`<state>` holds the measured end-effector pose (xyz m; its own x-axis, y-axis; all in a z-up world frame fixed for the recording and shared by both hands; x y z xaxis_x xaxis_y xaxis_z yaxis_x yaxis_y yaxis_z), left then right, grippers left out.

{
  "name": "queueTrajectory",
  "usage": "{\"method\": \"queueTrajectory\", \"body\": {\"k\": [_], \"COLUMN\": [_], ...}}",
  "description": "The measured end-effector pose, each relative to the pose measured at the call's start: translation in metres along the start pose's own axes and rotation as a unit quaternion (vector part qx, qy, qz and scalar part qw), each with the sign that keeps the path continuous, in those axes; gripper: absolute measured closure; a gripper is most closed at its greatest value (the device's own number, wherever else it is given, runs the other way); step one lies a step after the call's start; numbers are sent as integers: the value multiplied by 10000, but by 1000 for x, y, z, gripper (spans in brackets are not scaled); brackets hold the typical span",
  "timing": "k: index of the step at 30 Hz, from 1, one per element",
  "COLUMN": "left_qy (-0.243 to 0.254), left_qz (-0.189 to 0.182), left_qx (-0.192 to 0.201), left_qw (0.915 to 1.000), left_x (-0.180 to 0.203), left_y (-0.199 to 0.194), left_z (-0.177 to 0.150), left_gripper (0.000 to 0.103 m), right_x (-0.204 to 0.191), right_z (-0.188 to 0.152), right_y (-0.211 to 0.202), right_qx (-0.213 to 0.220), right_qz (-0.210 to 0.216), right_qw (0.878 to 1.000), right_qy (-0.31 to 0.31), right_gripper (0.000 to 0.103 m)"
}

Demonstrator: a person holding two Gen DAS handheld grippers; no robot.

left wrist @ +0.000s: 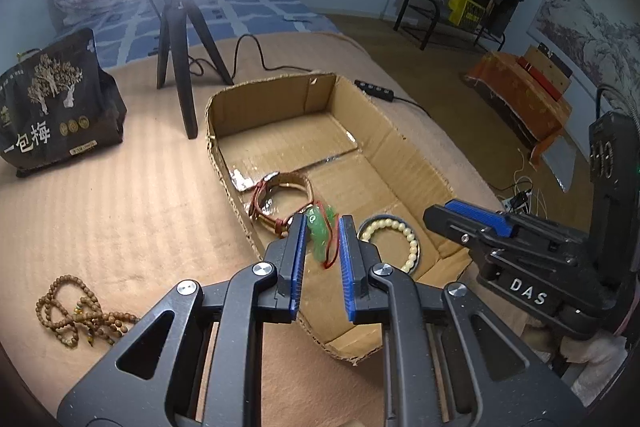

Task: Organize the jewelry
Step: 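Open left tool to drop the pendant while right tool drops the bracelet into the box, then move both tools back toward the brown bead strand and pearl earrings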

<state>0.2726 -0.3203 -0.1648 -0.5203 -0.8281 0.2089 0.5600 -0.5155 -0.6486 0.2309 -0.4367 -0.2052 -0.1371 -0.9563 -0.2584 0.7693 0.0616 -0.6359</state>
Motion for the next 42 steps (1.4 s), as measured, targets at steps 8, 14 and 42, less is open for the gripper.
{"method": "queueTrajectory", "body": {"k": [8, 14, 42], "left_qy": [-12, -12, 720], "left_qz": [138, 271, 1278], "left_qx": [128, 261, 872], "left_qw": [9998, 9993, 9853], "left_x": [-8, -16, -122], "left_y": [-12, -29, -174], "left_z": [2, 6, 9], "left_gripper": [64, 63, 63], "right_x": [3, -2, -103], "right_z": [5, 10, 34], "right_y": [-9, -20, -92], "right_qx": [116, 204, 1100], "right_qz": [-198, -227, 205], "right_qw": [9997, 9995, 9853], "right_qy": [-23, -83, -1290], "right_gripper": [59, 52, 13]}}
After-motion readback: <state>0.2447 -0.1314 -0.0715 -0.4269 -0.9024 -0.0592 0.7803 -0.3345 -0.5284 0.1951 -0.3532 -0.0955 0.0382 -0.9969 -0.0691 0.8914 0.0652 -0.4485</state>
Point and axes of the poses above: each gripper's, at about its wrist camera, not at the fingertips, and y roughly the way its jaws point, x to its right, z to its top, the point moved 9 cm from there along y, roughly the way its jaws point, and after that the axes turned 10 degrees about x, right-handed, at the moved point
